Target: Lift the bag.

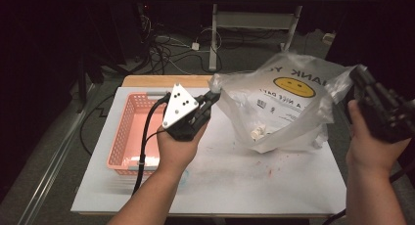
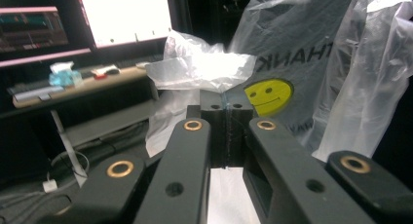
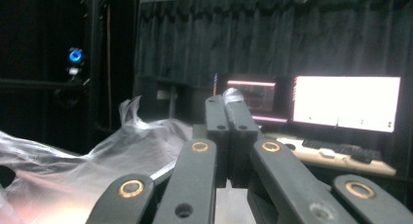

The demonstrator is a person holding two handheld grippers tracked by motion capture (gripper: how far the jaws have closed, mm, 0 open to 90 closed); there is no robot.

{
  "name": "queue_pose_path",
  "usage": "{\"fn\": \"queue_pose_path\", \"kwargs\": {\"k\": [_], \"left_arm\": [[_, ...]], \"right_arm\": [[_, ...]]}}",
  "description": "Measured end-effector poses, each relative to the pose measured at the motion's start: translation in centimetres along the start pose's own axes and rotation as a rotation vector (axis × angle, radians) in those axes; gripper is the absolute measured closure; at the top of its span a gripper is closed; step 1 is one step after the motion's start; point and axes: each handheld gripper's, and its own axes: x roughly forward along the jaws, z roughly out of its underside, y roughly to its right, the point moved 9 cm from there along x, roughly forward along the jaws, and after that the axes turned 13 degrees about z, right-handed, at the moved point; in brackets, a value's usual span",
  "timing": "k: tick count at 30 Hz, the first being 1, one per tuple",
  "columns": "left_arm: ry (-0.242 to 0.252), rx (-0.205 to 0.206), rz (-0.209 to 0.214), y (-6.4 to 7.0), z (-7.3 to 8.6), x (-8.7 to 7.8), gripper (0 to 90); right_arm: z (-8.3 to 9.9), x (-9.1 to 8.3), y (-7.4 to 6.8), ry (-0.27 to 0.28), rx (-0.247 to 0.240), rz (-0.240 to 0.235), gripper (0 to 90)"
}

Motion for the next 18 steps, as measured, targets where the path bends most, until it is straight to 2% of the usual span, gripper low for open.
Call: {"fn": "queue_pose_path", "kwargs": {"k": [5, 8, 11, 14, 18], "left_arm": [[0.026, 0.016, -0.024, -1.1, -2.1, 0.9, 88.8], [0.027, 0.01, -0.03, -1.5, -2.2, 1.4, 88.7], [-0.004, -0.007, -0.033, -1.9, -1.1, 2.2, 88.7], [-0.022, -0.037, -0.033, -2.4, 0.1, 3.1, 88.6], [-0.082, -0.077, -0.038, -3.5, 2.2, 4.3, 88.5]], "right_arm": [[-2.8, 1.9, 1.7, 0.031, 0.014, 0.038, 90.0], [-3.3, 2.7, 2.5, 0.028, -0.003, 0.057, 90.0], [-2.2, 3.3, 3.3, -0.004, 0.001, 0.072, 90.0], [-0.2, 3.5, 3.8, -0.047, -0.003, 0.08, 90.0], [2.8, 3.7, 4.2, -0.11, -0.011, 0.082, 90.0]]}}
